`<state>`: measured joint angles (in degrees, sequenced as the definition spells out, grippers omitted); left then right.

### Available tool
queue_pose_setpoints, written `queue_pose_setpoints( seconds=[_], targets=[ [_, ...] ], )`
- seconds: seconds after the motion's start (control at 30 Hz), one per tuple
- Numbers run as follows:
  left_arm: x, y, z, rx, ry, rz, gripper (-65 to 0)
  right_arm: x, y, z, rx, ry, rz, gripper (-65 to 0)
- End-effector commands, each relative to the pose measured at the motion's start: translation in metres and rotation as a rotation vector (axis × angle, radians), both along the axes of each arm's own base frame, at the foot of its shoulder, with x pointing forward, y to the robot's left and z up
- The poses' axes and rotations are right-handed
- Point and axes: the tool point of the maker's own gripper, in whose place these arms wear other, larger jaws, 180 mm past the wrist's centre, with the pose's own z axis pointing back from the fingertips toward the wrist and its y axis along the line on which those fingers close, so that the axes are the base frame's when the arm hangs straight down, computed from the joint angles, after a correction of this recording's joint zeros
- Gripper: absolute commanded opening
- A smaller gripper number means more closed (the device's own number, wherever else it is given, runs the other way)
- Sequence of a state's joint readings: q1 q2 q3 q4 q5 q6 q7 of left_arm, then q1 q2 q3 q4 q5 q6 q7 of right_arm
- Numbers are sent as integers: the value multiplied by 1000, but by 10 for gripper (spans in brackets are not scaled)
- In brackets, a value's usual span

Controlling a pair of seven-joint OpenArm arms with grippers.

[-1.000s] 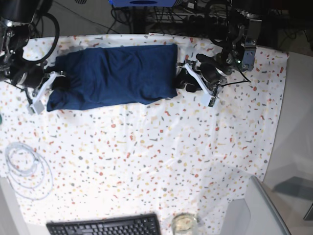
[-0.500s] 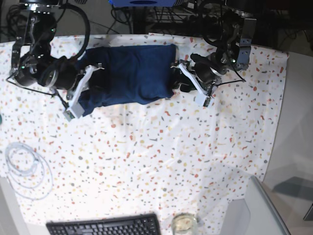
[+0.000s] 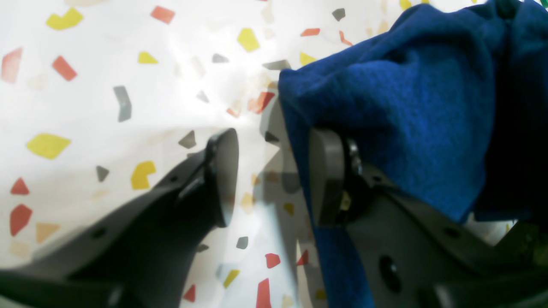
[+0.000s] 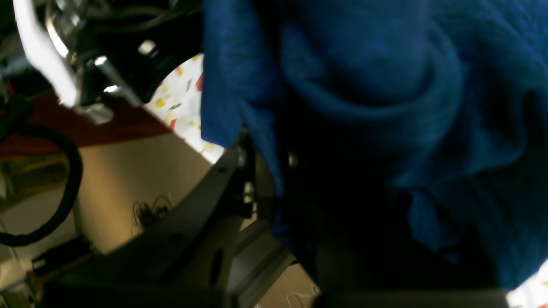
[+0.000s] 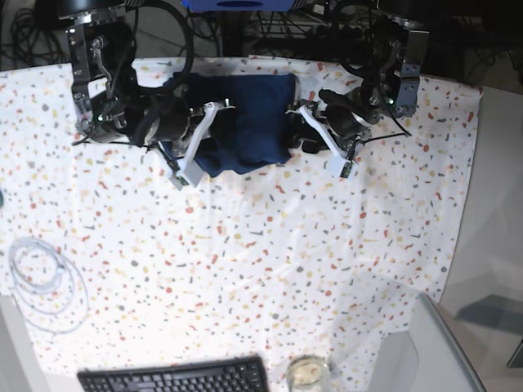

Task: Layout the t-shirt on the table in an organized manner, then fold the t-shirt properly
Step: 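Grasp both ends of the navy strip with both grippers and push inward, then lift the strip end with the right gripper and fold it toward the left gripper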

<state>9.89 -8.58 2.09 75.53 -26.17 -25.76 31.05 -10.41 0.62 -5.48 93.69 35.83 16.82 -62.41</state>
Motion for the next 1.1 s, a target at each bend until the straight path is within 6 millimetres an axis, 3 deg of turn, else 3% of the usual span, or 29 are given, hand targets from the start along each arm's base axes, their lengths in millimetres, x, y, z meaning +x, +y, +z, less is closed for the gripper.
queue_pose_setpoints(
  seconds=[0.0,0.1,0.3,0.37,0.47,0.6,0.7,0.9,1.0,1.07],
  targets=[
    [7,-3,10,-23,-36,-1,-390,13,6,11,35,-40,-9,-645],
    [7,-3,10,-23,-36,-1,-390,20,13,11,49,-62,-11,-645],
    [7,-1,10,-19,-36,-2,-390,22,14,-9,41,-10,-18,-641],
    [8,1,12,-16,-43,3,-390,23,14,-9,41,-10,-15,-615],
    [13,3,21,-10,-74,-3,-390,17,26,-8,46,-12,29,-477],
    [12,21,35,36,-115,-31,-390,10,42,-1,54,-39,97,-276],
    [9,55,48,92,-148,10,-392,10,50,6,57,-64,133,-201],
    [-7,151,72,235,-182,196,-392,11,64,10,28,-103,219,-204],
    [-22,191,77,302,-167,261,-392,12,67,-1,-59,-131,275,-204],
    [-28,210,81,330,-165,298,-392,11,79,-2,-73,-134,309,-204]
  ],
)
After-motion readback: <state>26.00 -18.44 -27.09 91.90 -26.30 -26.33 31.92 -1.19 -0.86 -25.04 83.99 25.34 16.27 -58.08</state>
